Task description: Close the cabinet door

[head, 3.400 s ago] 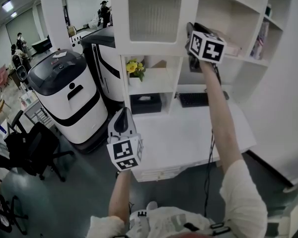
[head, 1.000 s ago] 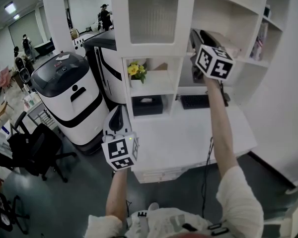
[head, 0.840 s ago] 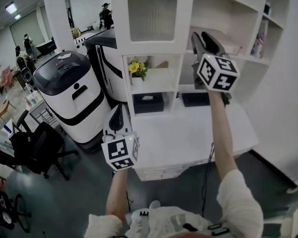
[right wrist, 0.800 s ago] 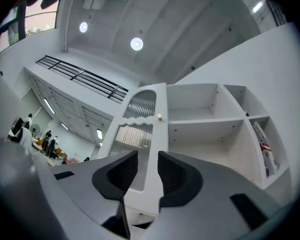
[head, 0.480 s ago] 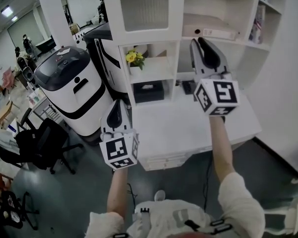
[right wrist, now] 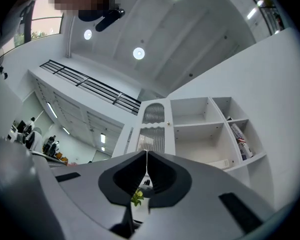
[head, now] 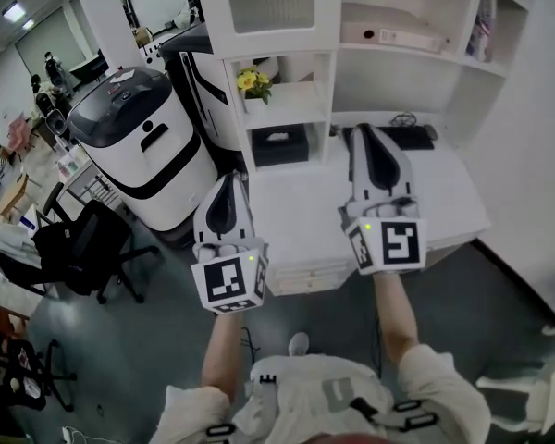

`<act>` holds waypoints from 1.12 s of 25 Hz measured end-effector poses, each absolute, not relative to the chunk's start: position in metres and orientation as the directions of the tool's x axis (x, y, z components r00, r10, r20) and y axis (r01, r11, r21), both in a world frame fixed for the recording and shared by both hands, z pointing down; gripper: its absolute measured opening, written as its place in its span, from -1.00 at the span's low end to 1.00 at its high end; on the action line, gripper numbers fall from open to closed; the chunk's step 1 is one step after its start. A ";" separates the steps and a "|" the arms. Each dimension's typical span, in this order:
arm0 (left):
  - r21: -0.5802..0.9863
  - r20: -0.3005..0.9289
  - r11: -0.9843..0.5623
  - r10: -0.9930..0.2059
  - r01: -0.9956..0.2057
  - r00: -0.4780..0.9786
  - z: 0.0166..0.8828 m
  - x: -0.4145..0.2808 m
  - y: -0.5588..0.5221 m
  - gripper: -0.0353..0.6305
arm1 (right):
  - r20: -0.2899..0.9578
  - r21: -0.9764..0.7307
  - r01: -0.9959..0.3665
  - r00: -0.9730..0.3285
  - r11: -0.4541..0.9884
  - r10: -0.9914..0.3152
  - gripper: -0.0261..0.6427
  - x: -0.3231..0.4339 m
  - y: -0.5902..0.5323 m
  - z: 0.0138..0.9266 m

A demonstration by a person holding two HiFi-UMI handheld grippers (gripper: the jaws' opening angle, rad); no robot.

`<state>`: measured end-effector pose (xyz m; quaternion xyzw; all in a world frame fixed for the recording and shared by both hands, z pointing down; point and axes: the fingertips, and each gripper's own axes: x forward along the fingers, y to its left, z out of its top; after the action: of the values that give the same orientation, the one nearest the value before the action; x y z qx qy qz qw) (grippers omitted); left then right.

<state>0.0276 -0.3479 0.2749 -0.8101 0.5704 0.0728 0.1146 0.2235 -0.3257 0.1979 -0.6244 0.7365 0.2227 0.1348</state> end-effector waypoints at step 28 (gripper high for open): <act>0.011 -0.210 -0.316 -0.928 -0.949 0.306 0.323 0.026 -0.315 -0.88 | -0.294 0.069 -0.989 -0.148 0.133 -0.944 -0.91 0.208 -0.286 0.314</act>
<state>0.0261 -0.3146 0.3227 -0.8062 0.5821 0.0889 0.0573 0.2079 -0.2864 0.3141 -0.6466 0.7474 0.1236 0.0895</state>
